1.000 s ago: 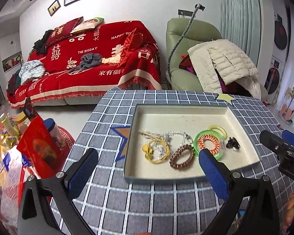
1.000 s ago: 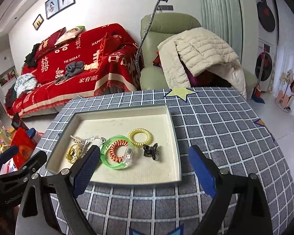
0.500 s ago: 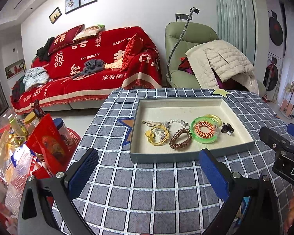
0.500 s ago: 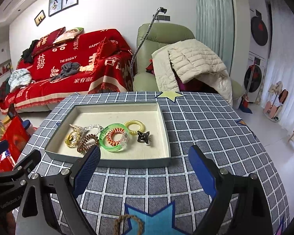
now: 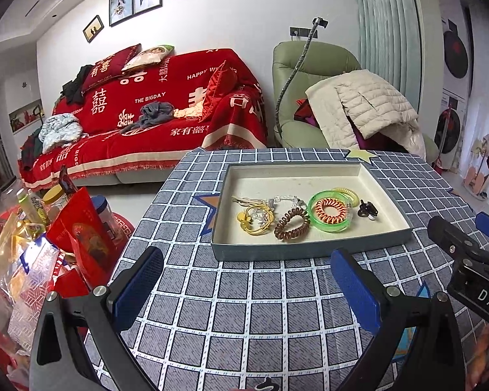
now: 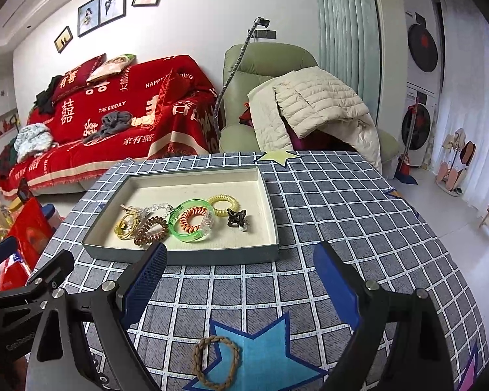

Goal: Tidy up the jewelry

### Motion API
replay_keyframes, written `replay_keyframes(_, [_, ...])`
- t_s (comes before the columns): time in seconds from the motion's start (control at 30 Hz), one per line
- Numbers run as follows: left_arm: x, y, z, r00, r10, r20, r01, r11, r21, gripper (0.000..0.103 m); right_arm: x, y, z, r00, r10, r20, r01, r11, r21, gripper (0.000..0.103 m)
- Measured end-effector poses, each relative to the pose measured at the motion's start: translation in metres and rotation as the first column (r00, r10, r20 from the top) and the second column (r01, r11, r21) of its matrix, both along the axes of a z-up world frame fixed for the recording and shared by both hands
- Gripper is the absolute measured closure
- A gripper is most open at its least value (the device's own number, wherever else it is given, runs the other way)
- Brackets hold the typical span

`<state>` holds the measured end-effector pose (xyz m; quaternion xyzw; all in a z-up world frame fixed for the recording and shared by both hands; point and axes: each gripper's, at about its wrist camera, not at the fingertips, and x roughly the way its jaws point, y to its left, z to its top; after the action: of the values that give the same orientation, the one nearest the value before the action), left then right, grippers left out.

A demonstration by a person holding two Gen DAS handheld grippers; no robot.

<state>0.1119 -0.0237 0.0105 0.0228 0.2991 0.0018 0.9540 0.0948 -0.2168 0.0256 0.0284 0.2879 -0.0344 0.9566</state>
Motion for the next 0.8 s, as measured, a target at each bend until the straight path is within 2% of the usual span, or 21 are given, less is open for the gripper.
replay_keyframes(0.8, [-0.0046,0.0023,0.0014,1.000,-0.007,-0.007,0.008,1.000,0.002,0.000,-0.0028,0.0034,0.0044,1.000,0.011,0.002,-0.011,1.000,-0.007,0.010])
